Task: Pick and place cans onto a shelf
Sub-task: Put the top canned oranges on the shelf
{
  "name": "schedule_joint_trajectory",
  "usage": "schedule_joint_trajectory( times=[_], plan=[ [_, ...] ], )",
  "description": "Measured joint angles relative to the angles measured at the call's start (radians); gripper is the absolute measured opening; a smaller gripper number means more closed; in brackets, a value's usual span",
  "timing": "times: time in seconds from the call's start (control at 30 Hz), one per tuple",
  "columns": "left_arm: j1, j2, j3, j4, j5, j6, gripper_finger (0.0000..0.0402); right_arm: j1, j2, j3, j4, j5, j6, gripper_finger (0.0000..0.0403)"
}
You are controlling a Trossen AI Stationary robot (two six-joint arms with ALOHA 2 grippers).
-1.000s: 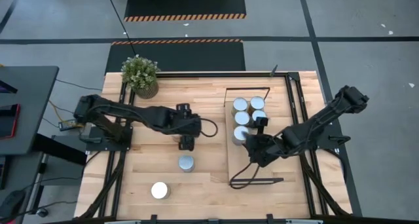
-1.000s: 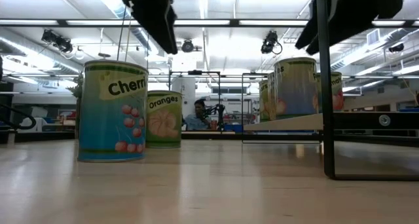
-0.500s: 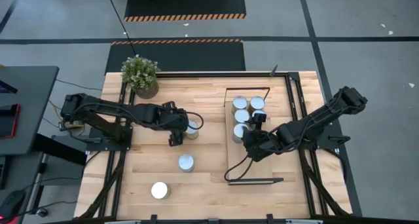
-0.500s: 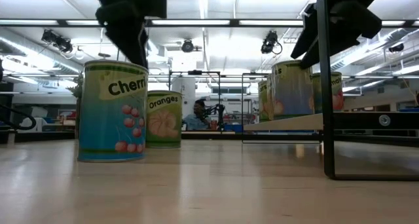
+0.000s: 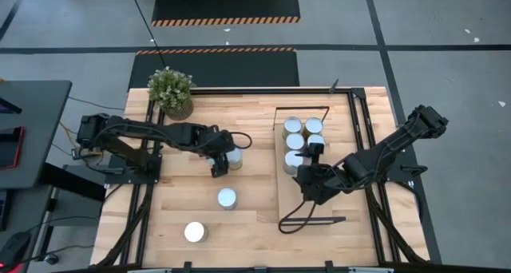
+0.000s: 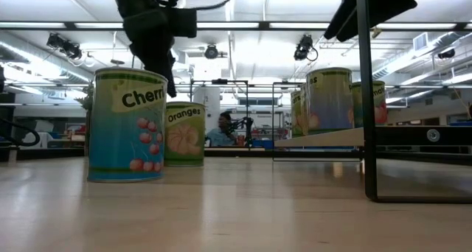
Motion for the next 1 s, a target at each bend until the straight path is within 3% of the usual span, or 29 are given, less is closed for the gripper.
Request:
schedule_joint_trajectory(
  times=[0.27,0.43,1.0],
  plan=[
    [0.011,0.026,0.0,-0.016,0.036,0.062,0.0396,0.008,0.0,0.0,-0.001,0.0,0.015,0.0379],
    [0.013,0.045,0.0,-0.02,0.006,0.145,0.0393,0.008,0.0,0.0,0.002,0.0,0.016,0.0379],
    [0.031,0.183,-0.004,0.094,-0.021,0.197,0.0392,0.008,0.0,-0.001,0.001,0.0,0.019,0.0379]
  ],
)
